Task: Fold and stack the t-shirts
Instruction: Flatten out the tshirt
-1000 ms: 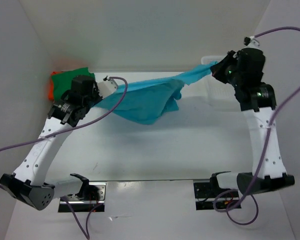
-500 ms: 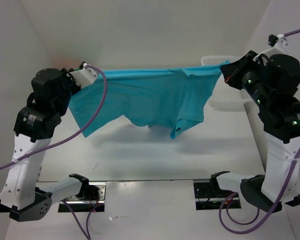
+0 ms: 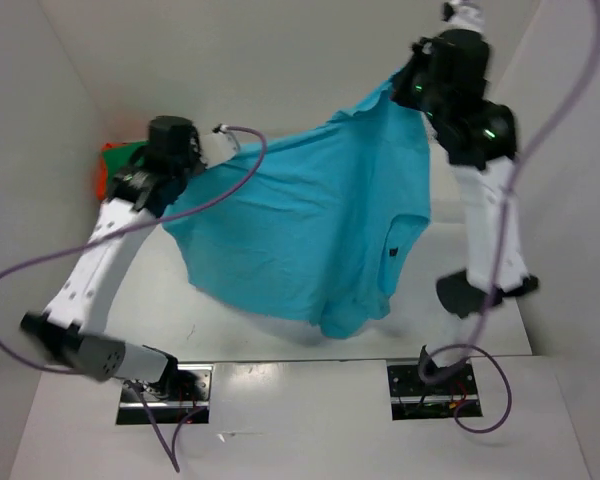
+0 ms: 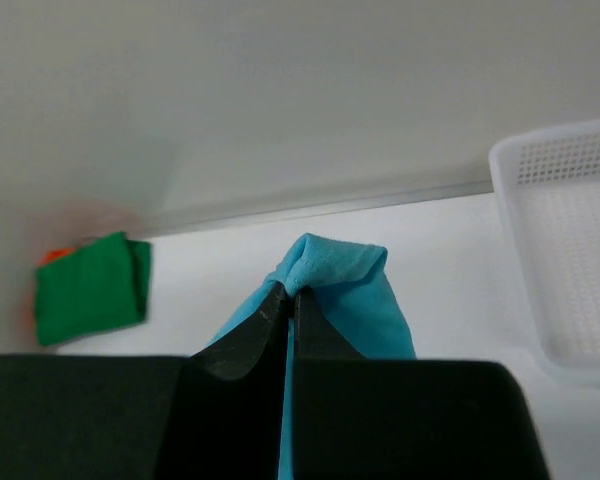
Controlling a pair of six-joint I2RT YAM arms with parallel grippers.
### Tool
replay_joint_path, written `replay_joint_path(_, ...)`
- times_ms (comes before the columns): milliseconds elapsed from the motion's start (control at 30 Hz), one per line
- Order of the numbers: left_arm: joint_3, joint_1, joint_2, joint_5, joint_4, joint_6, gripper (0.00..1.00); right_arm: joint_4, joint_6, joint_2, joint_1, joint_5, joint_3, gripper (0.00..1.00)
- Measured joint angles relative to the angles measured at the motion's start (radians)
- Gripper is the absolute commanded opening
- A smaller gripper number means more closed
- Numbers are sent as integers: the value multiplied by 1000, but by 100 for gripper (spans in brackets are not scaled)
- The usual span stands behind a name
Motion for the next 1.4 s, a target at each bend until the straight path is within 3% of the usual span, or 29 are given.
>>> replay_joint_path(133,-11,46,299,79,12,-9,5,65,-8,419,-110,-152,143,2)
replay_joint_path(200,17,80,439,112,5,-22,6,86,-3,620,-157,-213,190,47)
replay_joint_path(233,51,99,514,128,3,-30,10,87,2,703,-175,-239,202,60)
replay_joint_path(267,96,118,587,141,2,-38,32,82,-1,792,-191,-270,209,73)
replay_joint_path(367,294,162,767,168,-37,-78,71,47,0,933,-227,-320,212,100)
replay_joint_path(500,464,202,847,207,-43,-154,100,13,-9,878,-236,-343,189,100)
replay_joint_path(600,407,214,760,228,-31,-199,100,8,-13,669,-233,-327,29,100)
replay_joint_path(700,193,210,571,231,-12,-211,100,58,3,350,-214,-245,-314,100)
replay_joint_path(833,-244,207,255,225,-13,-161,100,181,92,-114,-177,-201,-972,100)
replay_joint_path(933,-493,209,149,233,-66,-155,100,225,197,-292,-160,-179,-1323,100)
replay_joint_path(1100,-646,213,232,265,-77,-191,100,289,358,-326,-157,-187,-1670,100)
replay_joint_path(1400,-674,225,344,278,29,-267,100,425,551,-328,-138,-278,-1885,100)
